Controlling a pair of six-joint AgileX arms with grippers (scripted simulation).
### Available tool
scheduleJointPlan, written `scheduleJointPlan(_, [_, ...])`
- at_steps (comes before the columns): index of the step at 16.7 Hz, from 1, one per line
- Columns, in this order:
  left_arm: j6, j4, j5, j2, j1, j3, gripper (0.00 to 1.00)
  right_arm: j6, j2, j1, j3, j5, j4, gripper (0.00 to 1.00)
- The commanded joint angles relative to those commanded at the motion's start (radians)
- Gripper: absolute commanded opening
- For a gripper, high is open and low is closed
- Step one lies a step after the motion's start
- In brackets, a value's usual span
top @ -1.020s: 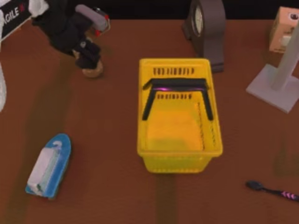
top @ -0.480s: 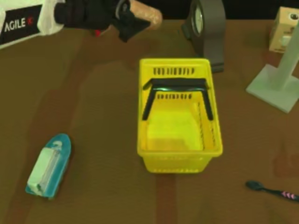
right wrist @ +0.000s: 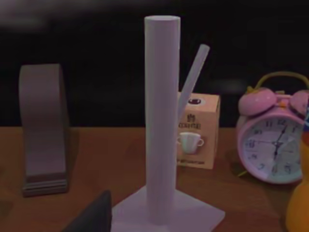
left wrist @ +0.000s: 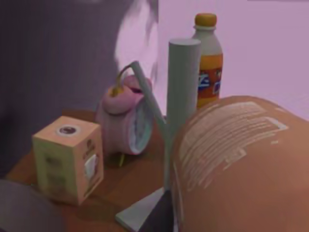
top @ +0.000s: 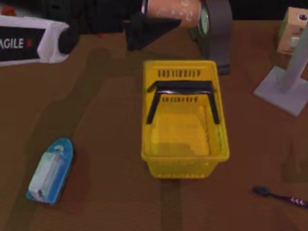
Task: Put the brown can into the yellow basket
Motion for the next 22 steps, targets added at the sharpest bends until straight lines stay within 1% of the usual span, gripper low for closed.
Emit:
scheduleJointPlan(2, [-0.032,0.075,0.055,-0.027,-0.008,-0.052,0.0,0.0,0.0,0.0,0.0,0.0,0.0,1.0])
scheduleJointPlan(4, [-0.046,0.107,0.08,-0.039,-0.012,-0.075,0.0,0.0,0.0,0.0,0.0,0.0,0.0,1.0])
scheduleJointPlan(11, [-0.044,0.123,0.082,-0.02,-0.007,-0.076,0.0,0.0,0.0,0.0,0.0,0.0,0.0,1.0])
scheduleJointPlan(13, [-0.046,0.179,0.085,0.023,-0.005,-0.09,0.0,0.0,0.0,0.0,0.0,0.0,0.0,1.0])
scheduleJointPlan(18, [-0.049,0.384,0.083,0.161,0.011,-0.14,0.0,0.0,0.0,0.0,0.0,0.0,0.0,1.0])
scheduleJointPlan(20, [-0.051,0.422,0.082,0.192,0.014,-0.154,0.0,0.0,0.0,0.0,0.0,0.0,0.0,1.0])
scheduleJointPlan(22, [-0.051,0.425,0.082,0.195,0.014,-0.156,0.0,0.0,0.0,0.0,0.0,0.0,0.0,1.0])
